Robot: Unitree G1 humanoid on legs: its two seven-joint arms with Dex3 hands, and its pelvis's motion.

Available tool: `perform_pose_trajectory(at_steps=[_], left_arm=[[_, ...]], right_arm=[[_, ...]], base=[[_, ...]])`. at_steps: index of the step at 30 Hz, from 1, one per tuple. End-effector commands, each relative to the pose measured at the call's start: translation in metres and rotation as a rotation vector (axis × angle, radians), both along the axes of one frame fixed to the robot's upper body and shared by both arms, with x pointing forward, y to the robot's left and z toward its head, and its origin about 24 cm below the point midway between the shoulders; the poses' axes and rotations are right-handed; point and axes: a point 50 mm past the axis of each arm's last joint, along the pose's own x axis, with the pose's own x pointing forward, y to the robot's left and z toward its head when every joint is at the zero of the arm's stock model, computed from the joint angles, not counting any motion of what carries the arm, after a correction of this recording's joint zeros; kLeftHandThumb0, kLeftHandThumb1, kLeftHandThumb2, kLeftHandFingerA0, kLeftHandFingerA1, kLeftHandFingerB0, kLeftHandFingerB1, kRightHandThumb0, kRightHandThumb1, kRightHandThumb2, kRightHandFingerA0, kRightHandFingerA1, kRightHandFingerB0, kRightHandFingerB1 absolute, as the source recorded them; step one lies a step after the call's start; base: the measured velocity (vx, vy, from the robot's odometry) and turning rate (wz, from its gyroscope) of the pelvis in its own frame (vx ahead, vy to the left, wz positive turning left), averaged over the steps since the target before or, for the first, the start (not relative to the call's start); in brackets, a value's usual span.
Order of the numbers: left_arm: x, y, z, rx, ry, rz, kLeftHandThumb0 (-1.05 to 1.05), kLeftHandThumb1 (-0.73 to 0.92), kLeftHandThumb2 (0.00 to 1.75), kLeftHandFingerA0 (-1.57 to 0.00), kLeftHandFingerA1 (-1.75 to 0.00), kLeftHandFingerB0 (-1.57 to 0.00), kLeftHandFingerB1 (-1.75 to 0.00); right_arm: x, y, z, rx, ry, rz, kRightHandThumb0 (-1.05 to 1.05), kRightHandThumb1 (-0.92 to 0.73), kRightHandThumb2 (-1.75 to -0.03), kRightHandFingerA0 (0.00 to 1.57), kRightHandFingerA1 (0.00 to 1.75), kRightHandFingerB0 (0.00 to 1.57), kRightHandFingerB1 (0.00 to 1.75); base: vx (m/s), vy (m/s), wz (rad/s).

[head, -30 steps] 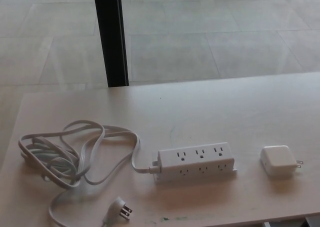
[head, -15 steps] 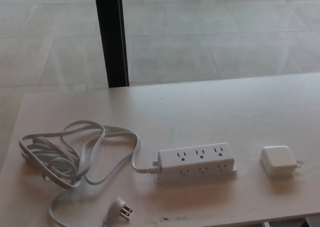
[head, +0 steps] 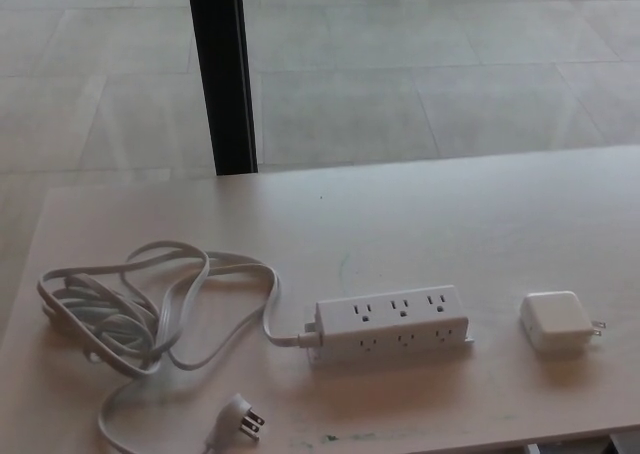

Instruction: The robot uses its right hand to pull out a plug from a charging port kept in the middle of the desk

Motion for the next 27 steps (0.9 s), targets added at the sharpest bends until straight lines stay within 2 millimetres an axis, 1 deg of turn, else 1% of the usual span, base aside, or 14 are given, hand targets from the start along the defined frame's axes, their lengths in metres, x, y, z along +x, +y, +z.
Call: perform_pose_trajectory(at_steps=[1, 5, 9, 12, 13, 15, 16, 17, 18, 19, 24, 25, 26, 27], left_arm=[[0.006, 0.003, 0.004, -0.03, -0.01, 0.002, -0.62, 0.75, 0.63, -0.7, -0.5, -0.51, -0.38], [-0.003, 0.0, -0.001, -0.027, 0.014, 0.013, -0.64, 0.75, 0.63, -0.68, -0.53, -0.53, -0.4], [-0.015, 0.001, -0.005, -0.015, 0.06, 0.009, -0.65, 0.75, 0.63, -0.68, -0.52, -0.51, -0.38], [-0.013, -0.001, -0.005, -0.039, 0.007, 0.003, -0.65, 0.73, 0.62, -0.67, -0.49, -0.52, -0.38], [-0.012, -0.001, -0.005, -0.038, 0.002, -0.008, -0.65, 0.74, 0.63, -0.67, -0.5, -0.54, -0.39], [-0.007, -0.003, -0.004, -0.039, -0.015, -0.022, -0.64, 0.74, 0.63, -0.69, -0.53, -0.55, -0.39], [-0.007, -0.004, -0.005, -0.04, -0.012, -0.022, -0.63, 0.74, 0.62, -0.7, -0.52, -0.54, -0.39], [-0.007, -0.004, -0.004, -0.035, -0.01, -0.031, -0.63, 0.74, 0.62, -0.7, -0.53, -0.54, -0.4], [-0.008, -0.003, -0.004, -0.043, -0.019, -0.024, -0.62, 0.74, 0.62, -0.69, -0.55, -0.56, -0.4], [-0.009, -0.003, -0.004, -0.046, -0.021, -0.022, -0.62, 0.74, 0.63, -0.65, -0.54, -0.55, -0.41], [-0.018, -0.001, -0.005, -0.049, -0.002, -0.012, -0.63, 0.74, 0.63, -0.63, -0.52, -0.49, -0.38], [-0.018, 0.0, -0.005, -0.056, -0.006, -0.006, -0.63, 0.74, 0.62, -0.62, -0.52, -0.49, -0.37], [-0.019, 0.0, -0.005, -0.054, -0.003, -0.01, -0.64, 0.75, 0.63, -0.64, -0.52, -0.49, -0.37], [-0.019, 0.0, -0.005, -0.048, 0.004, -0.019, -0.63, 0.75, 0.63, -0.62, -0.5, -0.48, -0.37]], right_arm=[[0.012, -0.007, 0.018, 0.01, 0.003, -0.145, -0.59, -0.46, -0.6, 0.76, 0.91, 0.37, 0.81], [0.009, 0.002, 0.014, 0.018, 0.015, -0.156, -0.57, -0.48, -0.57, 0.79, 0.93, 0.36, 0.8], [-0.002, 0.002, 0.006, 0.021, 0.03, -0.06, -0.62, -0.49, -0.57, 0.66, 0.85, 0.48, 0.73], [-0.006, 0.001, 0.005, -0.007, 0.012, 0.03, -0.65, -0.52, -0.58, 0.53, 0.8, 0.31, 0.67], [-0.007, 0.001, 0.006, -0.006, 0.003, 0.029, -0.66, -0.39, -0.83, 0.55, 0.81, 0.36, 0.69], [-0.009, 0.002, 0.005, -0.012, -0.007, 0.03, -0.68, -0.39, -0.83, 0.55, 0.81, 0.35, 0.69], [-0.01, 0.003, 0.006, -0.012, -0.006, 0.041, -0.66, -0.53, -0.57, 0.49, 0.84, 0.36, 0.69], [-0.012, 0.003, 0.005, -0.01, -0.004, 0.045, -0.65, -0.55, -0.57, 0.51, 0.86, 0.39, 0.69], [-0.014, 0.002, 0.002, -0.004, 0.001, 0.037, -0.56, -0.37, -0.9, 0.58, 0.82, 0.29, 0.64], [-0.015, 0.002, 0.002, -0.003, 0.014, 0.034, -0.55, -0.36, -0.9, 0.57, 0.82, 0.26, 0.64], [-0.023, 0.001, -0.001, 0.005, 0.043, 0.022, -0.65, -0.39, -0.89, 0.51, 0.81, 0.32, 0.67], [-0.024, 0.001, -0.002, 0.005, 0.05, 0.021, -0.65, -0.54, -0.57, 0.46, 0.84, 0.41, 0.7], [-0.024, 0.001, -0.002, 0.003, 0.056, 0.024, -0.66, -0.55, -0.57, 0.47, 0.82, 0.37, 0.68], [-0.024, 0.0, -0.003, 0.005, 0.06, 0.028, -0.64, -0.38, -0.89, 0.53, 0.8, 0.32, 0.65]], base=[[0.0, 0.0, 0.0], [0.0, 0.0, 0.0], [0.0, 0.0, 0.0], [0.0, 0.0, 0.0], [0.0, 0.0, 0.0], [0.0, 0.0, 0.0], [0.0, 0.0, 0.0], [0.0, 0.0, 0.0], [0.0, 0.0, 0.0], [0.0, 0.0, 0.0], [0.0, 0.0, 0.0], [0.0, 0.0, 0.0], [0.0, 0.0, 0.0], [0.0, 0.0, 0.0]])
